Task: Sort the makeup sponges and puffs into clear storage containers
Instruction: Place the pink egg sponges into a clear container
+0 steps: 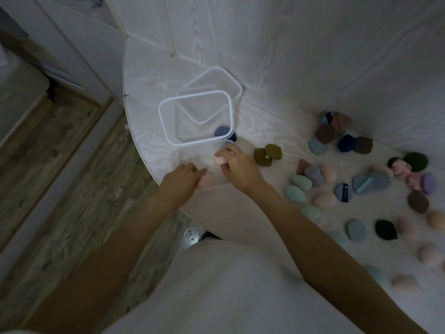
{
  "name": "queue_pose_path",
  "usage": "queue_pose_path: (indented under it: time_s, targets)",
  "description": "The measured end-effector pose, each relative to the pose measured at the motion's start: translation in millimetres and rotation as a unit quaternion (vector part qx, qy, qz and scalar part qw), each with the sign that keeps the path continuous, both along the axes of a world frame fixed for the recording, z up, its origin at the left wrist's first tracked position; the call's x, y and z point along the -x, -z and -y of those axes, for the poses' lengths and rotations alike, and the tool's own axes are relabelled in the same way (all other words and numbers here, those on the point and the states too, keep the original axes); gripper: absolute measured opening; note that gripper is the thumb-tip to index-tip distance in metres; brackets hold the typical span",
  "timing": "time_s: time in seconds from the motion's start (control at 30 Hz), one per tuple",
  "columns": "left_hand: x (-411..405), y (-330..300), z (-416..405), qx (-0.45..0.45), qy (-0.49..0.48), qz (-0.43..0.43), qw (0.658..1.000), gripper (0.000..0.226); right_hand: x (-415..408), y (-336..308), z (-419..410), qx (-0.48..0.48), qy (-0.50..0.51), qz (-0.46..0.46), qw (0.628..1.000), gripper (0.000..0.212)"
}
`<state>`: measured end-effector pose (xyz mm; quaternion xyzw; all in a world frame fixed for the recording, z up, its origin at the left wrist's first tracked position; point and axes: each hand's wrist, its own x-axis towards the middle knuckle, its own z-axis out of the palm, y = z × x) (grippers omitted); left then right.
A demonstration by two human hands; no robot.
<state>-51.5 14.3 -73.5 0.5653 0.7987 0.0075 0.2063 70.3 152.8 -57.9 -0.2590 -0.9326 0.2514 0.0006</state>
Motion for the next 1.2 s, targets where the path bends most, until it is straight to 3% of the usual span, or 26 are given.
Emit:
queue_pose_path:
  time_s: [0.2, 0.4, 0.57, 0.7, 0.8, 0.9, 1.0, 1.2]
  targets:
    - [-5.8, -3.7, -2.2, -0.074, -0.051, 0.024, 0.996, 0.021, -0.2, -4.6, 2.6, -0.005, -0.006, 0.018, 1.000, 0.028]
    - [-20.5, -3.6, 6.7, -0.067, -0.068, 0.027, 0.995, 0.025, -0.6, -7.0, 8.9, -0.025, -0.033, 0.109, 0.993, 0.026]
    - [-23.3, -7.7, 9.6, -0.056, -0.072, -0.001, 0.996, 0.028, -1.7, -7.0, 14.8, -0.012, -0.023, 0.113, 0.993, 0.026]
    - [-31.1, -10.5, 16.4, -0.055, -0.067, 0.028, 0.996, 0.048, -3.3, -4.1, 19.8, 0.016, -0.022, 0.119, 0.992, 0.028]
    - [-33.8, -8.4, 19.0, -0.023, -0.048, 0.021, 0.998, 0.049, -5.0, -4.6, 21.0, 0.012, -0.024, 0.114, 0.993, 0.028]
    - [-32.8, -6.8, 15.6, -0.048, -0.050, 0.008, 0.998, 0.043, -8.4, -3.9, 21.3, -0.005, -0.019, 0.087, 0.996, 0.026]
    - [-32.7, -4.9, 9.4, -0.063, -0.041, -0.010, 0.997, 0.053, -14.8, -2.5, 18.4, -0.065, -0.051, 0.054, 0.995, 0.030]
    - [-34.2, -0.7, -1.6, -0.079, -0.018, -0.030, 0.996, 0.052, -30.1, -0.8, 7.9, 0.010, -0.017, -0.012, 1.000, 0.018]
